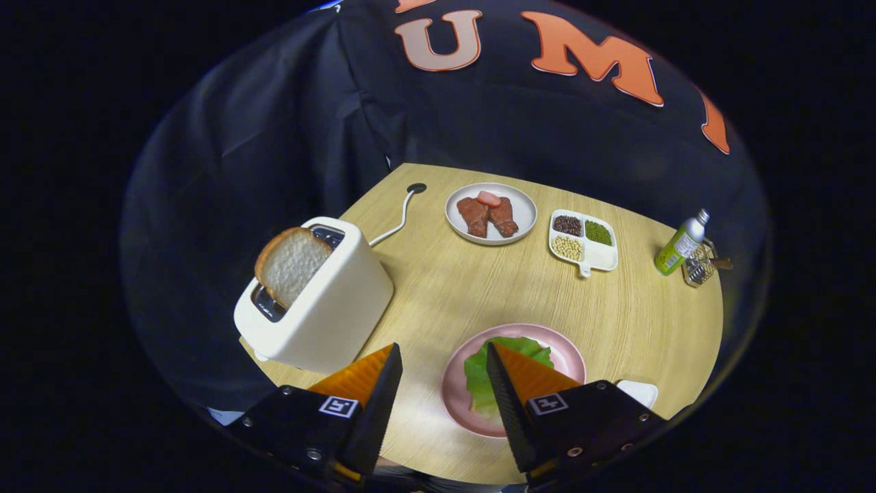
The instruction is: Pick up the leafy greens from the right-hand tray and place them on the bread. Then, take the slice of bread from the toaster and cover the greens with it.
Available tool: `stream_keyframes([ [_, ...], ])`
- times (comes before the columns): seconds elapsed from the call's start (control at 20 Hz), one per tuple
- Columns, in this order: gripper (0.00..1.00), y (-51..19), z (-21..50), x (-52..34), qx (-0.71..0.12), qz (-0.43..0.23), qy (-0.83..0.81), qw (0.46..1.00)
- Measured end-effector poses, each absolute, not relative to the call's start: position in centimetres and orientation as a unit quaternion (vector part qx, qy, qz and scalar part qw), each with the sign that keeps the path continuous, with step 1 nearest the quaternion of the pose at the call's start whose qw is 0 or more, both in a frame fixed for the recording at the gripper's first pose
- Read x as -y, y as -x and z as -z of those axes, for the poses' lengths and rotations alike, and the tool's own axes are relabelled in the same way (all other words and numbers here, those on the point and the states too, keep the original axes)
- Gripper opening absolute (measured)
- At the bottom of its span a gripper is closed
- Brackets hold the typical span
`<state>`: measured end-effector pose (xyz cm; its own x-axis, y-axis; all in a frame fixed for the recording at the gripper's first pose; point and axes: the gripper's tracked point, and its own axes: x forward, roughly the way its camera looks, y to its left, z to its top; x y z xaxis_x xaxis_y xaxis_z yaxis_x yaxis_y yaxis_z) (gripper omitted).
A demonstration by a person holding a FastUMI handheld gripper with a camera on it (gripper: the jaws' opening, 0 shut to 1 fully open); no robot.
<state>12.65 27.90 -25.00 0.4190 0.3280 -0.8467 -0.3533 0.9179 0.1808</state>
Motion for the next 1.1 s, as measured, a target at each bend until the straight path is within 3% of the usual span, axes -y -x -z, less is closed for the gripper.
stream_keyframes([
  [0.15,0.86,-13.5,22.0,-31.0,-0.487,-0.216,0.006,0.846],
  [0.35,0.92,-13.7,20.2,-35.1,-0.489,-0.234,0.012,0.84],
  [0.75,0.92,-14.2,20.7,-42.6,-0.525,-0.245,0.016,0.815],
  [1.1,0.92,-15.0,23.7,-43.9,-0.564,-0.216,0.033,0.796],
])
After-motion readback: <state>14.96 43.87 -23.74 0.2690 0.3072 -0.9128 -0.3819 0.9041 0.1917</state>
